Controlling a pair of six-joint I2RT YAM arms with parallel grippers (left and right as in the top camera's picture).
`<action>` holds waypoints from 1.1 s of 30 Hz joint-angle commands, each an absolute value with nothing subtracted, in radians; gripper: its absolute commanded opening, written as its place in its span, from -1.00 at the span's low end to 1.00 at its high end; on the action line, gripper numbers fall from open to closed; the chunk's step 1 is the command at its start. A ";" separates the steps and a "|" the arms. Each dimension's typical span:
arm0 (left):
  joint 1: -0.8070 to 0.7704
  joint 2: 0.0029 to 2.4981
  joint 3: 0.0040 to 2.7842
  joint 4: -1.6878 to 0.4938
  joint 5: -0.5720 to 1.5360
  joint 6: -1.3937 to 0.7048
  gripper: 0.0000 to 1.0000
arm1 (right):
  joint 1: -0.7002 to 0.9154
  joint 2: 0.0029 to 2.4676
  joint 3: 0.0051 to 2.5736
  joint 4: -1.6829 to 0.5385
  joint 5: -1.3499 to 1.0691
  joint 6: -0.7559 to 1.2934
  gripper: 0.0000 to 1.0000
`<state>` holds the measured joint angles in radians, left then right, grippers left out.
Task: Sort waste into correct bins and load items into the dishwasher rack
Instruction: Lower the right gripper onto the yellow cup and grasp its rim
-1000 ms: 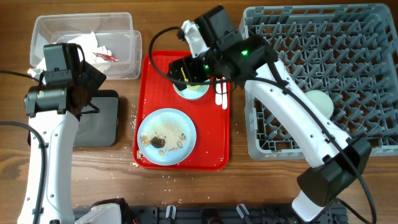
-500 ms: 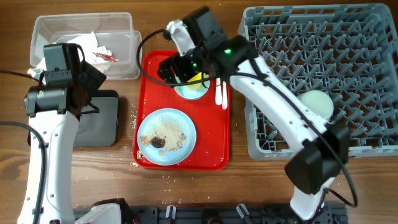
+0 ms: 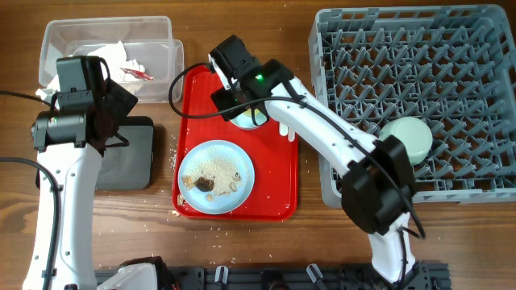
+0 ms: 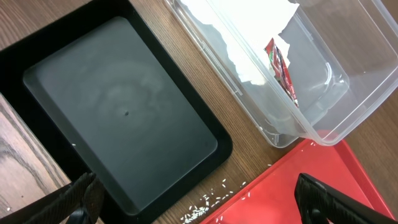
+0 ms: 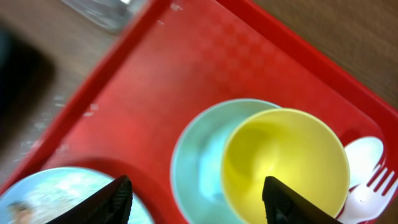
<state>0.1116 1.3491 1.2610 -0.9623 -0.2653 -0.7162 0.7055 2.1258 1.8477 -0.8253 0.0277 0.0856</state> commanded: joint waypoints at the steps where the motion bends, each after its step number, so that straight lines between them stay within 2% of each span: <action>1: 0.115 1.343 1.261 -0.962 -0.289 -0.712 0.99 | 0.708 2.172 1.856 -0.828 0.112 0.115 0.38; 4: 0.115 1.343 1.261 -0.962 -0.289 -0.712 1.00 | 0.706 2.188 1.856 -0.804 0.112 0.115 0.25; 11: 0.115 1.343 1.261 -0.962 -0.289 -0.712 1.00 | 0.708 2.241 1.856 -0.808 0.111 0.137 0.09; 18: 0.115 1.343 1.261 -0.962 -0.289 -0.712 1.00 | 0.709 2.241 1.863 -0.813 0.112 0.138 0.02; 21: 0.115 1.343 1.261 -0.962 -0.289 -0.712 0.99 | 0.709 2.240 1.880 -0.828 0.112 0.138 -0.31; 29: 0.115 1.343 1.261 -0.962 -0.289 -0.712 0.99 | 0.709 2.238 1.961 -0.898 0.108 0.160 -0.66; 31: 0.115 1.343 1.261 -0.962 -0.289 -0.712 1.00 | 0.709 2.230 1.990 -0.917 0.081 0.160 -0.88; 33: 0.115 1.343 1.261 -0.962 -0.289 -0.712 1.00 | 0.709 2.215 1.993 -0.926 0.057 0.160 -0.92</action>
<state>0.1116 1.3491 1.2610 -0.9623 -0.2657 -0.7162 0.7055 2.2311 1.9533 -0.9146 0.0906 0.1467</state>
